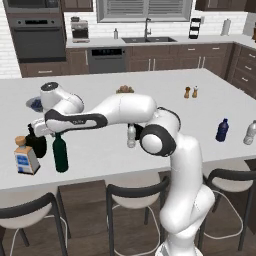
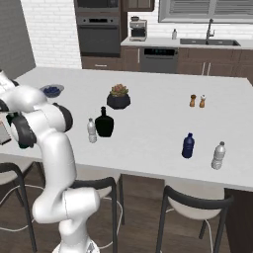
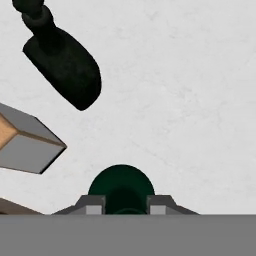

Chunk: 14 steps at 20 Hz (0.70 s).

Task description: Move the plastic bottles in the middle to the plastics group, and the glass bottles in the middle to the glass group.

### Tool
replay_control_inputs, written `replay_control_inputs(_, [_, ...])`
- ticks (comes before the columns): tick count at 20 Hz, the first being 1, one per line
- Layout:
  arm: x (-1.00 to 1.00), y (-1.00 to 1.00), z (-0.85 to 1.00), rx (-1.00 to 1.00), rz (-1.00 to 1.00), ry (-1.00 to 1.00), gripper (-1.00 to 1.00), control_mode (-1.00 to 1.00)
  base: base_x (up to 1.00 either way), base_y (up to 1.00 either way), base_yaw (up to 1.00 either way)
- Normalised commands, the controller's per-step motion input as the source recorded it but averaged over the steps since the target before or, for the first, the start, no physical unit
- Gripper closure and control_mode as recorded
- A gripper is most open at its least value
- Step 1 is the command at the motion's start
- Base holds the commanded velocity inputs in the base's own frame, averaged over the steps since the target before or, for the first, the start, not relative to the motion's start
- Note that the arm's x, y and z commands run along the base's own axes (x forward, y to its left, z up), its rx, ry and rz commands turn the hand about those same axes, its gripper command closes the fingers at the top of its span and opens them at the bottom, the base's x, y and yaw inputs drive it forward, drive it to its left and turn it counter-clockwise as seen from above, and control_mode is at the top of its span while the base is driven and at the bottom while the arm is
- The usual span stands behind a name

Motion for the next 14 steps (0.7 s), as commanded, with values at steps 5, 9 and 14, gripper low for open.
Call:
replay_control_inputs(5, [0.04, -0.03, -0.47, 0.1, 0.0, 0.0, 1.0, -1.0, 0.0, 0.0, 0.0])
replay_control_inputs(9, [0.11, 0.14, -0.34, 0.07, 0.0, 0.0, -1.0, -1.0, 0.0, 0.0, 0.0])
replay_control_inputs(14, [-0.01, 0.0, 0.2, 0.02, 0.02, 0.02, -1.0, -1.0, 0.0, 0.0, 0.0])
